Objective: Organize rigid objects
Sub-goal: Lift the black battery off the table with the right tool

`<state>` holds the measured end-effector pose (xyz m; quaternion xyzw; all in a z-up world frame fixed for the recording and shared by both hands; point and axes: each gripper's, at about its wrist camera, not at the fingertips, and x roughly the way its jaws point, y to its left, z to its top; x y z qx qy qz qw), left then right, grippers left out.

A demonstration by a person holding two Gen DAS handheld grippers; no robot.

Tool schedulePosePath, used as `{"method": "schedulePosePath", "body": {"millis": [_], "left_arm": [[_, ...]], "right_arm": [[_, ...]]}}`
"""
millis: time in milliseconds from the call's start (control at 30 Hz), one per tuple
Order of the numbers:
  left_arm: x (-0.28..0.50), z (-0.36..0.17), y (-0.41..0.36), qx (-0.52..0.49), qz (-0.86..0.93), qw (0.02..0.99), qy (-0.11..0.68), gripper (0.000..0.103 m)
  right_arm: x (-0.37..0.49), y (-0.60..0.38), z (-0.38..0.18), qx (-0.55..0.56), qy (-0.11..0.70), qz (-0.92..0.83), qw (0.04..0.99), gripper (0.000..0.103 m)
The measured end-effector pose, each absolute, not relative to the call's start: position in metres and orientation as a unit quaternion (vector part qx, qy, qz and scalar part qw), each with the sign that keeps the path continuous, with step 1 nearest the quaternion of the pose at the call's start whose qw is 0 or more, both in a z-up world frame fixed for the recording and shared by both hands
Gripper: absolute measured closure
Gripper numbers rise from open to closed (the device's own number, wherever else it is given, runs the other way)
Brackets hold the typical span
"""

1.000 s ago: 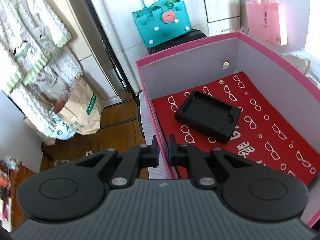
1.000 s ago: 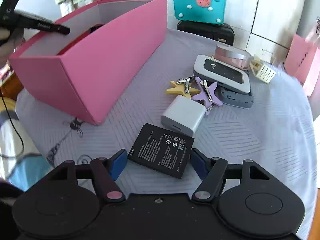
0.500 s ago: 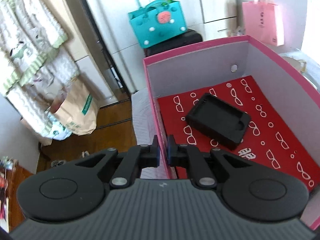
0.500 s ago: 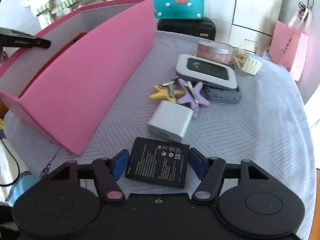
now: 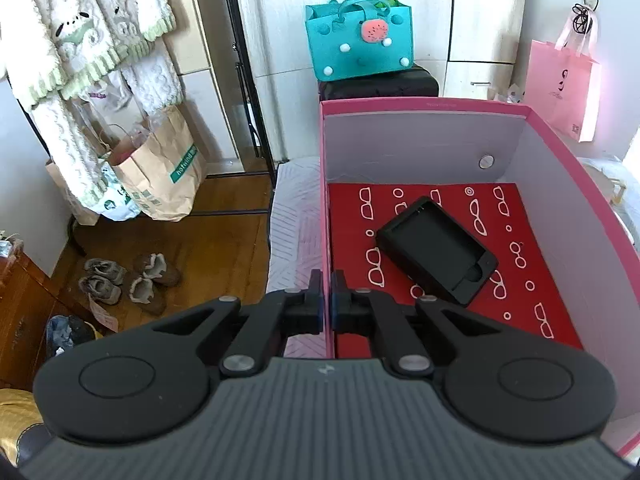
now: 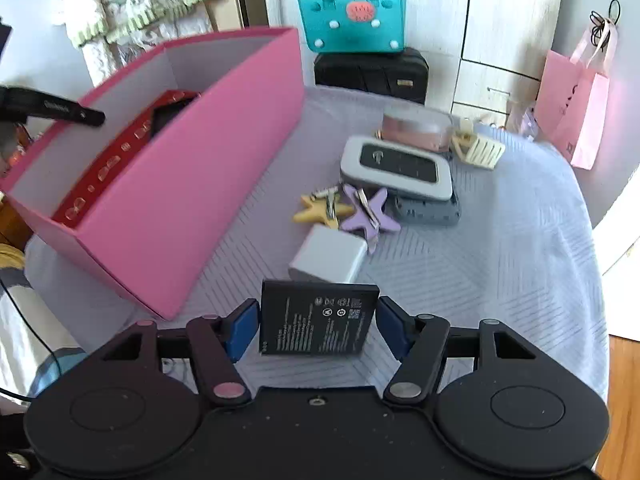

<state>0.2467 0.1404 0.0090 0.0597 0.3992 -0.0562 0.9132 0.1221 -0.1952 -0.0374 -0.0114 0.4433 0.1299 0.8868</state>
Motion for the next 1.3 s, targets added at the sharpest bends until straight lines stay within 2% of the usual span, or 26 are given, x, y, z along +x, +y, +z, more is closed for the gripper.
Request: {"method": "schedulePosePath", "body": {"millis": [33,67,100,367,500,633,800,933,1000,1067,1133,1300], "left_arm": [[0.246,0.010,0.140,0.063,-0.054,0.914,0.397,0.100],[0.245,0.009,0.139,0.064,-0.052,0.915,0.396,0.099],[0.245,0.009,0.138,0.066,-0.050,0.915,0.394,0.099],[0.243,0.010,0.138,0.068,-0.049,0.918,0.389,0.099],[0.242,0.009,0.136,0.073,-0.048,0.918,0.386,0.099],[0.241,0.008,0.135,0.077,-0.047,0.919,0.384,0.099],[0.240,0.008,0.132,0.087,-0.044,0.918,0.383,0.098],[0.240,0.008,0.133,0.087,-0.042,0.918,0.383,0.098],[0.239,0.008,0.132,0.087,-0.041,0.919,0.383,0.098],[0.238,0.008,0.132,0.088,-0.040,0.919,0.382,0.098],[0.238,0.008,0.132,0.089,-0.039,0.919,0.381,0.098],[0.237,0.008,0.133,0.083,-0.038,0.920,0.382,0.098]], "right_arm": [[0.123,-0.196,-0.033,-0.004,0.444,0.141,0.885,0.078],[0.124,-0.197,-0.029,0.001,0.447,0.147,0.883,0.081],[0.125,-0.197,-0.026,0.003,0.445,0.151,0.883,0.078],[0.131,-0.204,-0.045,0.019,0.473,0.133,0.871,0.077],[0.123,-0.218,-0.043,0.023,0.471,0.124,0.873,0.062],[0.116,-0.224,-0.044,0.004,0.471,0.117,0.874,0.037],[0.123,-0.219,-0.058,-0.009,0.486,0.121,0.866,0.033],[0.130,-0.207,-0.072,-0.046,0.490,0.100,0.865,0.026],[0.133,-0.211,-0.076,-0.026,0.492,0.094,0.865,0.019],[0.135,-0.217,-0.075,-0.021,0.491,0.082,0.867,0.020],[0.132,-0.219,-0.072,-0.021,0.484,0.085,0.871,0.034],[0.133,-0.224,-0.068,-0.010,0.486,0.093,0.869,0.035]]}}
